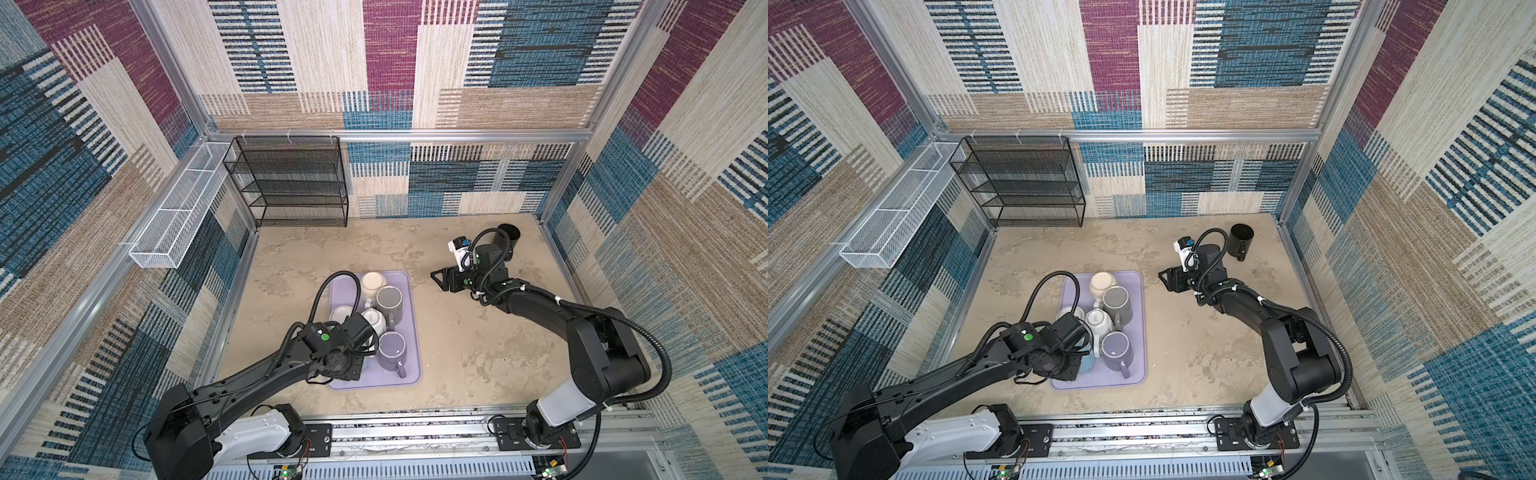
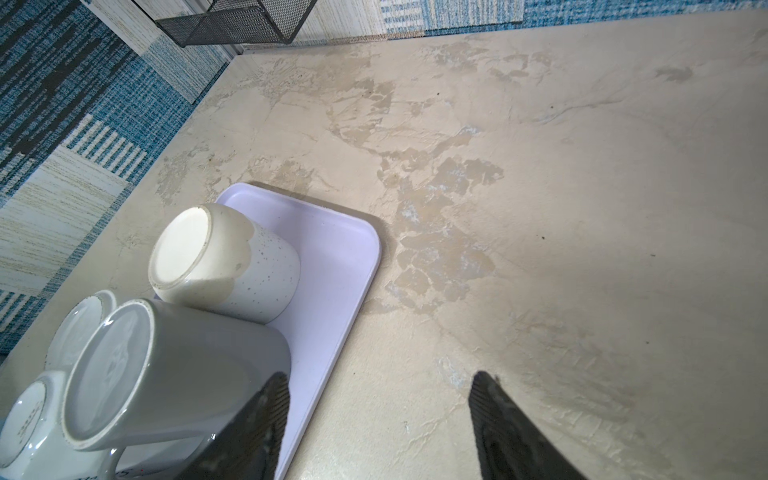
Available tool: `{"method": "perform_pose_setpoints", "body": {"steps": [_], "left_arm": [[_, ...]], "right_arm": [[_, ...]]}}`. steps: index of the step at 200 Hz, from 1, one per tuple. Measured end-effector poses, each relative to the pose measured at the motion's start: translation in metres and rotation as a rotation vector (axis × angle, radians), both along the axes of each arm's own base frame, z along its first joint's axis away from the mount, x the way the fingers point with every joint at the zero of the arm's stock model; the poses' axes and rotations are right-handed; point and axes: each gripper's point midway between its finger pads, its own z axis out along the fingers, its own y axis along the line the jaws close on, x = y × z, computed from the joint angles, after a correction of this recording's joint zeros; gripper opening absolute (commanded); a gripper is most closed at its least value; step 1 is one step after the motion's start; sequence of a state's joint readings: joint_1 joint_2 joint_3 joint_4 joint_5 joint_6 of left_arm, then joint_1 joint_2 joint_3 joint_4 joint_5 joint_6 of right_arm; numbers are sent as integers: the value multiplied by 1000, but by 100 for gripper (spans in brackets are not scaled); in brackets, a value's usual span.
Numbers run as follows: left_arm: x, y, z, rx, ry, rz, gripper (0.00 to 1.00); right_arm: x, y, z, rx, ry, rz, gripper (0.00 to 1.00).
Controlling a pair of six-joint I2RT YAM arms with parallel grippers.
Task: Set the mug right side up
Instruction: 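Lift the light blue mug off the tray with the left gripper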
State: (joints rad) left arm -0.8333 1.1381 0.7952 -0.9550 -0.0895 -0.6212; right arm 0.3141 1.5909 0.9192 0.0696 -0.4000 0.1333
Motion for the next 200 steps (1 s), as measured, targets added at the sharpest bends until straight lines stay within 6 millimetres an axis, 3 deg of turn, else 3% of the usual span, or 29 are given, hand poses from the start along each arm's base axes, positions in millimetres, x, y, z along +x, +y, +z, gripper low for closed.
{"method": "perform_pose_setpoints", "body": {"steps": [200], "left_arm": [[-7,-6,36,-127,-48,-18,0]], "right_arm": [[-4,5,-4,13,-7,13,71]]}}
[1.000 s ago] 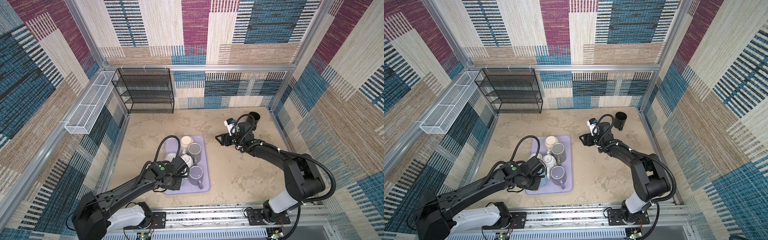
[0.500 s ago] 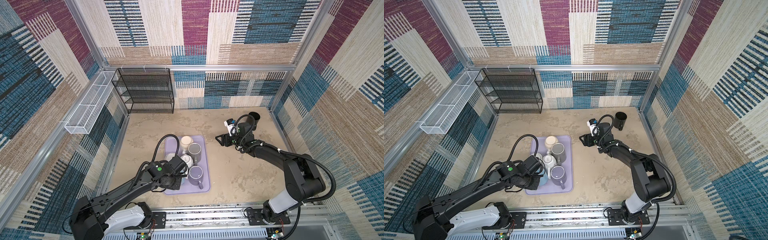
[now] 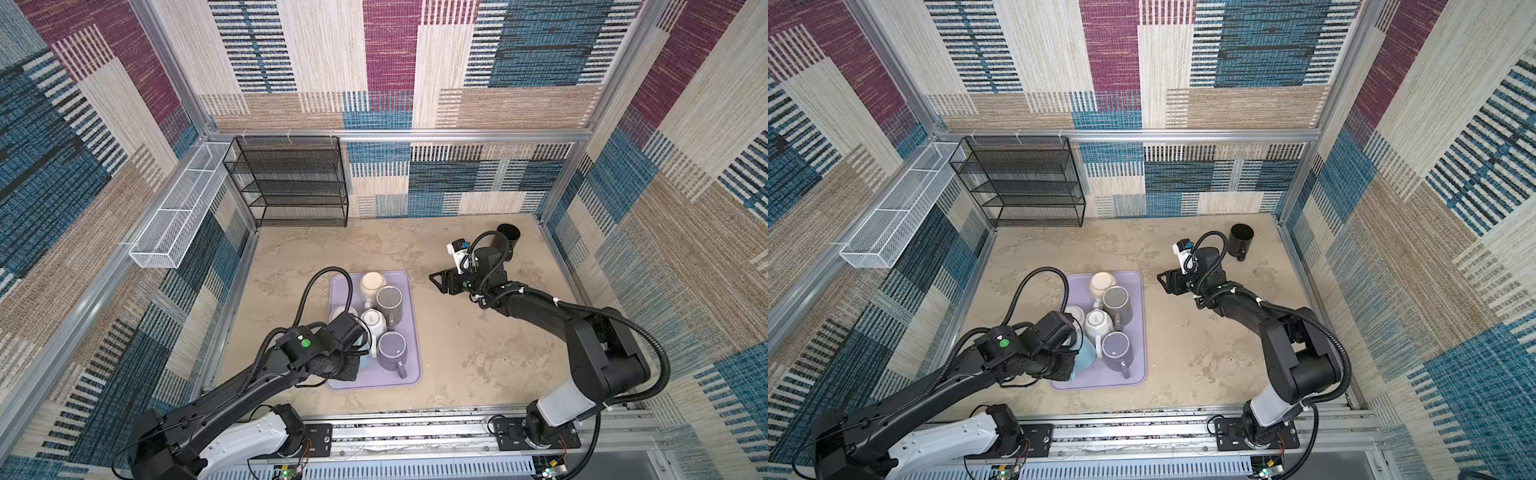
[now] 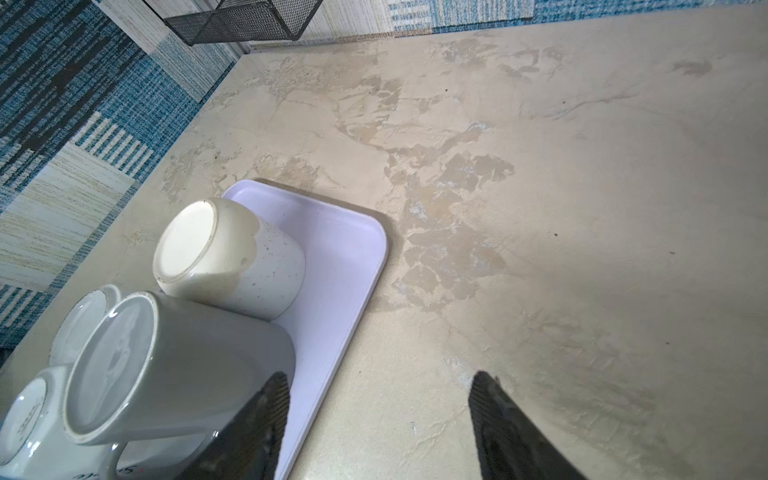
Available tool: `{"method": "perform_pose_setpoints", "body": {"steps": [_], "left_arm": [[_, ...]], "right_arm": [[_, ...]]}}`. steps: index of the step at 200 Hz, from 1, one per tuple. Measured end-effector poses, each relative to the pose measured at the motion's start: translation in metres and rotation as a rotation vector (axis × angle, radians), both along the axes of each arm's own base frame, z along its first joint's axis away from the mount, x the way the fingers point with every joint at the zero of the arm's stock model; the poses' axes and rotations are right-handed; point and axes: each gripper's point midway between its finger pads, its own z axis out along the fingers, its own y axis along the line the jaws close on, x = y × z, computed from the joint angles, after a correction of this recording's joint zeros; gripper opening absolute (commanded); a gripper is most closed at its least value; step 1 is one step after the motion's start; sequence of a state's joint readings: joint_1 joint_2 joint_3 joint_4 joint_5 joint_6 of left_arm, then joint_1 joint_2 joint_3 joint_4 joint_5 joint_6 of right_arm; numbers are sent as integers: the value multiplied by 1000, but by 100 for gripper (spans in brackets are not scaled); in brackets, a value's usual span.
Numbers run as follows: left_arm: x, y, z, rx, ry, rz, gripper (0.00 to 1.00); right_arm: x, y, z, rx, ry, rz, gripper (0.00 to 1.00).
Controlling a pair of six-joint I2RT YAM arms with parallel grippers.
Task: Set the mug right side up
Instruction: 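Lift the light blue mug off the tray with the left gripper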
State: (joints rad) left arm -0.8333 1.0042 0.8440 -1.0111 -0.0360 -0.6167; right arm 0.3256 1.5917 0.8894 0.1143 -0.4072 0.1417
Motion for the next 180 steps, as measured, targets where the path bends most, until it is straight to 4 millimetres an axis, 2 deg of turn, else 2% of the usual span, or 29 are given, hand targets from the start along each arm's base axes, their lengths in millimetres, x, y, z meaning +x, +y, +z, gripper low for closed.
{"method": "perform_pose_setpoints", "body": {"steps": [67,180], "left_arm": [[10,-12,27,-32,-51,-49,0],[23,-22,50,-44,-104,-91,0]], "right_arm": [[-1,0,1,-3,-3,4,71],[1,1,3,-9,-7,10,72]]}}
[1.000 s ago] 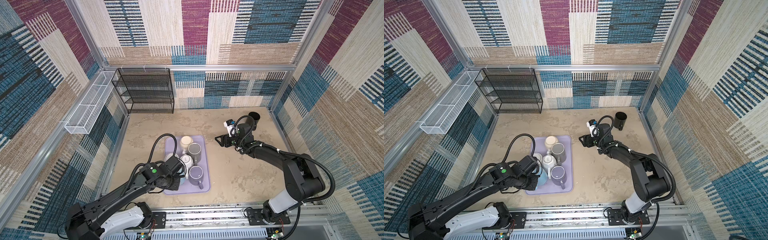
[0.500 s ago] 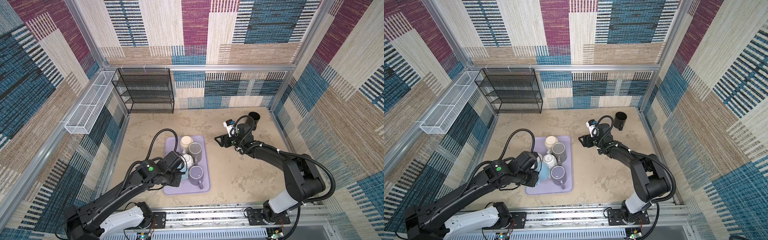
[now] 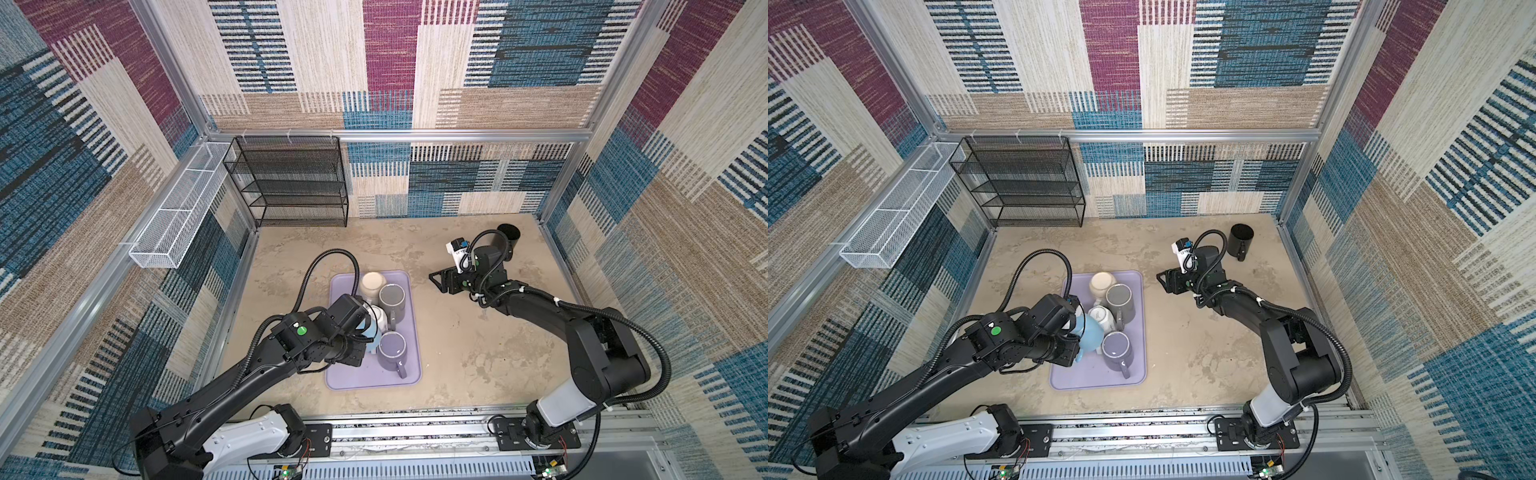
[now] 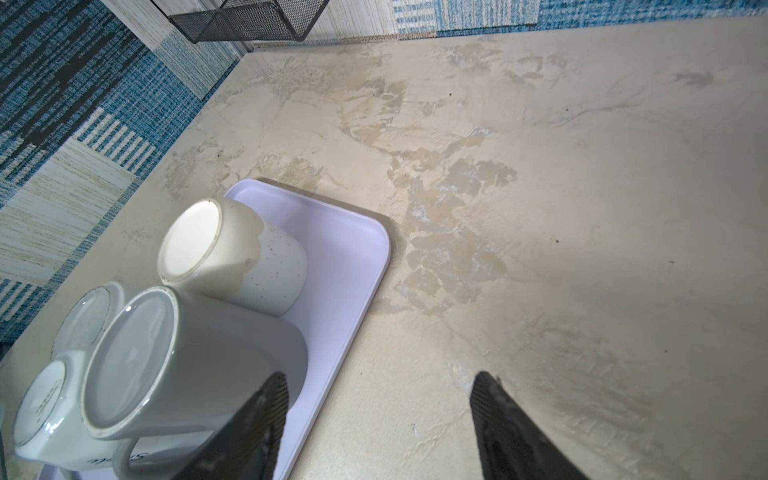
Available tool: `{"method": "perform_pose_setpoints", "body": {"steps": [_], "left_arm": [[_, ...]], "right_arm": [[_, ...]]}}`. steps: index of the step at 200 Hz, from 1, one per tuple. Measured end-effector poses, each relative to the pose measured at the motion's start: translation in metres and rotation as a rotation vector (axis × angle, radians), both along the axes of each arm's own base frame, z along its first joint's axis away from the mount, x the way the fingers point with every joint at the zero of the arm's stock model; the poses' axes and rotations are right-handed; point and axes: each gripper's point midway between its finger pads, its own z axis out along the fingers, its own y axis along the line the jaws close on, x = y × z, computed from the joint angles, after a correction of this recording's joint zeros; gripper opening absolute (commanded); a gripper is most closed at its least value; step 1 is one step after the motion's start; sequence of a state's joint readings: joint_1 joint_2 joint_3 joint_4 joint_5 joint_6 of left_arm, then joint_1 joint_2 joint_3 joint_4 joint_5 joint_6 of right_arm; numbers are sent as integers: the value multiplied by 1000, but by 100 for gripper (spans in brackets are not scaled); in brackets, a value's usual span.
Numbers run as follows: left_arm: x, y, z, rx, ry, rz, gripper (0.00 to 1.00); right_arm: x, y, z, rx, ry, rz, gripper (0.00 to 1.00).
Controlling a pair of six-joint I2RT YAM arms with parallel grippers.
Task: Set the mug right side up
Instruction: 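Lift the light blue mug off the tray with the left gripper, then raise the light blue mug while the right gripper reaches for its handle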
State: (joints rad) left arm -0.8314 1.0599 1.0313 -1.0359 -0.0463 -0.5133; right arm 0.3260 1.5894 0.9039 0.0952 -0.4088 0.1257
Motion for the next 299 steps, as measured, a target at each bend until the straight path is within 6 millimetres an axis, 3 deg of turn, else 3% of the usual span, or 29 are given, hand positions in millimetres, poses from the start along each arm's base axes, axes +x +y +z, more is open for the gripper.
{"method": "perform_pose_setpoints", "body": {"steps": [40,75,170,213,260,299], "left_arm": [[4,-2,11,-15,-34,-14,0],[18,-4,24,-32,-109,-20,0],[93,-25,65,-175,-342,6,0],[121,-30,87,-285,-461,18,0],[146,-44,132,-443,-624,-2,0],[160,-54,142,-551,-691,-16,0]], "right_arm": [[0,0,0,2,1,3,72],[-1,1,6,14,-8,6,72],[-20,13,33,155,-22,61,72],[-34,29,57,271,-39,124,72],[-50,53,85,378,-67,211,72],[-66,72,111,463,-99,291,72]]}}
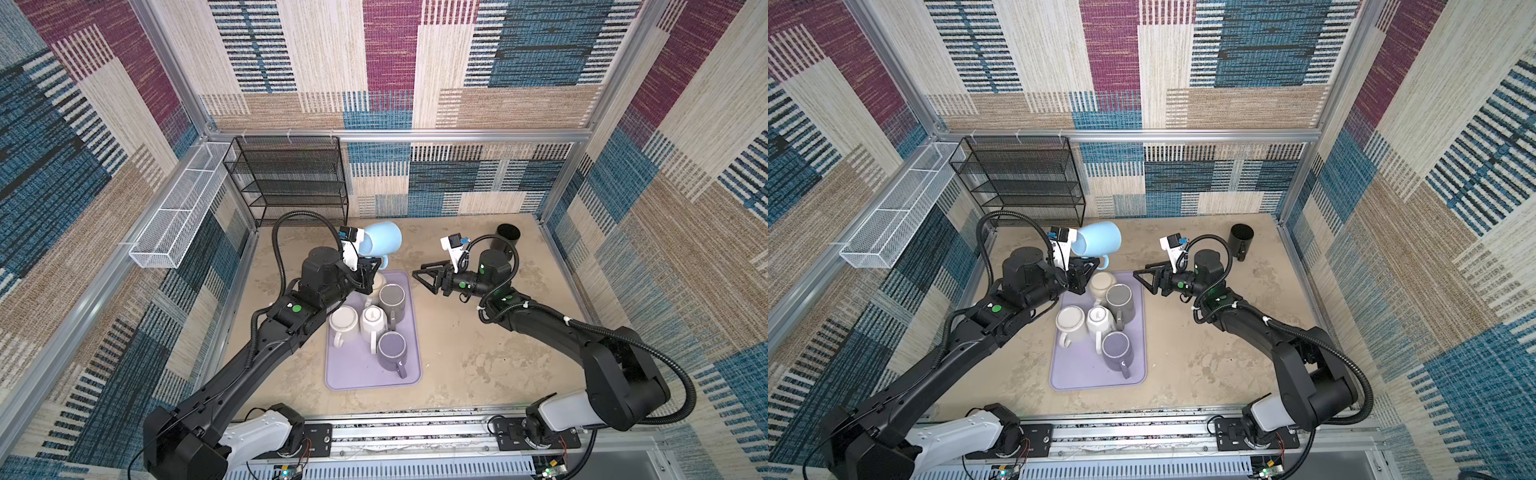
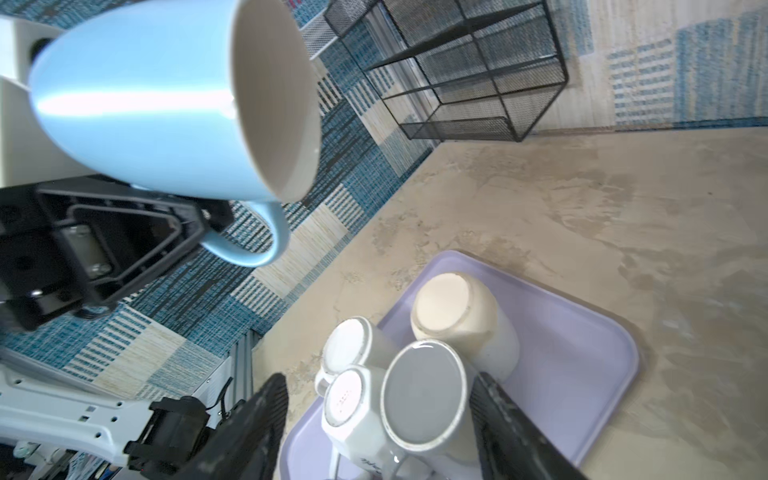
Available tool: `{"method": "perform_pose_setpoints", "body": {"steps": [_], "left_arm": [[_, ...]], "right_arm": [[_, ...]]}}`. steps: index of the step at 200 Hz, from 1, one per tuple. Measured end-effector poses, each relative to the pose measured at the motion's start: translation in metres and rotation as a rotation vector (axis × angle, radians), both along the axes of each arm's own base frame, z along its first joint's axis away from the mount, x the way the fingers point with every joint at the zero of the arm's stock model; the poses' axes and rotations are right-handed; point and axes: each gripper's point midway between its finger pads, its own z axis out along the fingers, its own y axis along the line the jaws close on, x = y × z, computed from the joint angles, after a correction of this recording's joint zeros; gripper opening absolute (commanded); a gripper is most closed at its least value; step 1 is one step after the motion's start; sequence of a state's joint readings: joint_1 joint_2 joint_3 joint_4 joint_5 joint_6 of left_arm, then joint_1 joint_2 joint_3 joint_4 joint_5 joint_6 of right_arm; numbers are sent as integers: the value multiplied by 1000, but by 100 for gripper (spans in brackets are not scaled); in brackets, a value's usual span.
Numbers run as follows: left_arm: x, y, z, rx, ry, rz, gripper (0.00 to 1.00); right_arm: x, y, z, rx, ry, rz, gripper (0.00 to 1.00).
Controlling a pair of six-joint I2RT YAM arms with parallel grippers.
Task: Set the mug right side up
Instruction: 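Raise the light blue mug while the right gripper reaches for its handle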
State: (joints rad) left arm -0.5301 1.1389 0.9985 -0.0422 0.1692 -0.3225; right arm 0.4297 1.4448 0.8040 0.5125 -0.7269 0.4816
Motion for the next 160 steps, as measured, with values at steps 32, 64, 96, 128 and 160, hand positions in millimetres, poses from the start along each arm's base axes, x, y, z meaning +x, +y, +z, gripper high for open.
{"method": "perform_pose_setpoints", "body": {"steps": [32,64,96,128,160], "left_arm": [[-6,-12,2,-104,-49,-67,0],[-18,-19,19,-171,-106,-139,0],[-32,-23,31,-203,-152,-212,0],[-45,-27,36,-211,-164,-274,0],[-59,-31,35,-218,-167,-344,0]], "right_arm": [[-11,11,22,79,-31,50,72],[-19,20,38,139,-50,88,72],[-24,26,54,181,-75,116,71],[-32,28,66,203,-103,142,69],[-41,28,75,211,-134,171,62]]}}
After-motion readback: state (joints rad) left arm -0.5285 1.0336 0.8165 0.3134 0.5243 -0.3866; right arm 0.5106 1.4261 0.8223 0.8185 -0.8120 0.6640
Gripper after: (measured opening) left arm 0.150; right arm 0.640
